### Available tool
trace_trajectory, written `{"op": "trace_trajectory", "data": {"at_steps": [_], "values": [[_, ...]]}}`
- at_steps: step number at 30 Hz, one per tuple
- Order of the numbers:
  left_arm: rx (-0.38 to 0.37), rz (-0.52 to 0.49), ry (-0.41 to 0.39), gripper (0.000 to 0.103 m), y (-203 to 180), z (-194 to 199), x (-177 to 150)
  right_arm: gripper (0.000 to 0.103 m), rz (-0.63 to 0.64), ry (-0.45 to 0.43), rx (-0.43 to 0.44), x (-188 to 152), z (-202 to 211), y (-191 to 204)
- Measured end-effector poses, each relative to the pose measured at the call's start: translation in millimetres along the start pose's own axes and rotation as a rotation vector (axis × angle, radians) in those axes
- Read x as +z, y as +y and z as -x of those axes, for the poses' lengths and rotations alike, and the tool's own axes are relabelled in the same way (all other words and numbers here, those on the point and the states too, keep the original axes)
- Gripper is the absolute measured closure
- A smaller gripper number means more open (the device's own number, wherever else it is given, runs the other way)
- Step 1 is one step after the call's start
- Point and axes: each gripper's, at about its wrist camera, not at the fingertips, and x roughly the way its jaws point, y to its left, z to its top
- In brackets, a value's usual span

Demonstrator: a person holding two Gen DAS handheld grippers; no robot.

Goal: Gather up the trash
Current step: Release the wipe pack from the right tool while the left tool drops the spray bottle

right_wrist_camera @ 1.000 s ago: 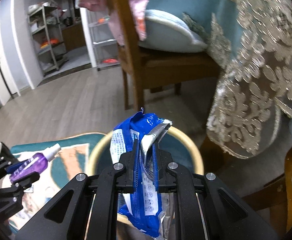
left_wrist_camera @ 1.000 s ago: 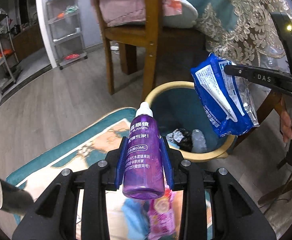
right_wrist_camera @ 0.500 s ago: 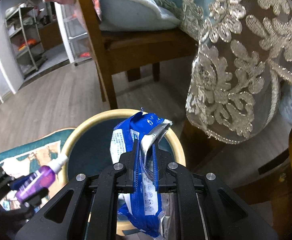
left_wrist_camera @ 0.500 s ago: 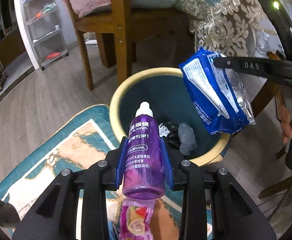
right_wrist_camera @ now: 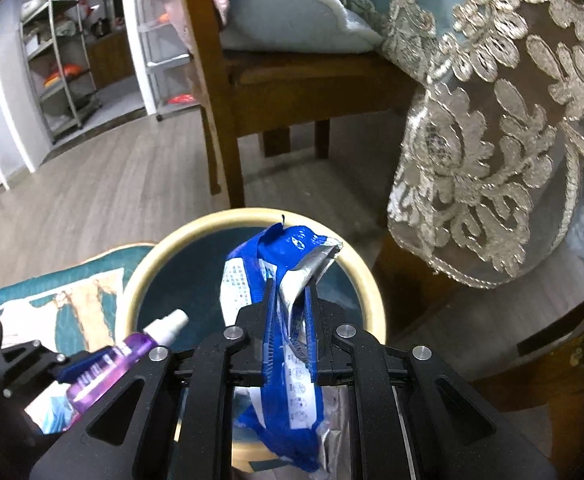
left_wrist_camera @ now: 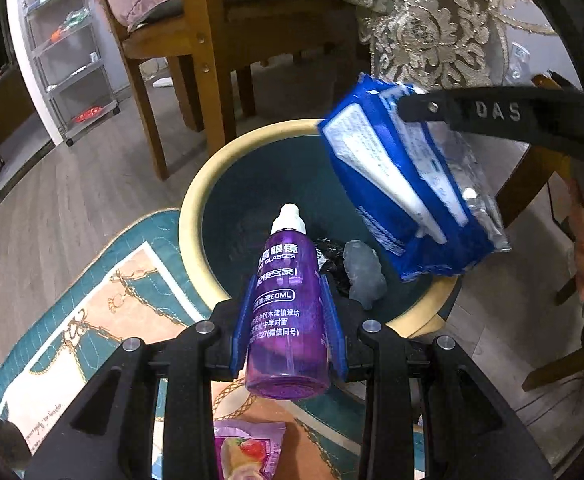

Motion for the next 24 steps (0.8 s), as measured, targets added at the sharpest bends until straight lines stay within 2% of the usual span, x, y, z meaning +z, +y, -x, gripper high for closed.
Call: {"op": "trace_trajectory", "data": {"at_steps": [2,4,5,7,10,12,19,24], "values": [[0.012,-0.008,-0.012,0.071,-1,4,-1,0.083,0.011,-0.002,0.004,1,0,3],[0.018,-0.001,-0.017,0.069,2,7,-1,0.069,0.012,-0.009,-0.002,2,0,6],[0.022,0.007,-0.018,0.064,4,9,-2,0.066,0.011,-0.011,-0.001,3,1,7],[0.031,0.022,-0.029,0.06,9,15,-2,0.056,0.016,-0.019,-0.003,5,2,9],[0.045,0.043,-0.041,0.058,19,26,-4,0.047,0.03,-0.037,0.002,7,8,14],[0.054,0.067,-0.051,0.053,27,36,-7,0.042,0.038,-0.046,0.009,7,13,17],[0.106,0.078,-0.09,0.047,46,82,-20,0.031,0.083,-0.075,0.05,7,31,37],[0.158,0.093,-0.123,0.042,63,125,-33,0.026,0.102,-0.047,0.14,0,41,64]]}}
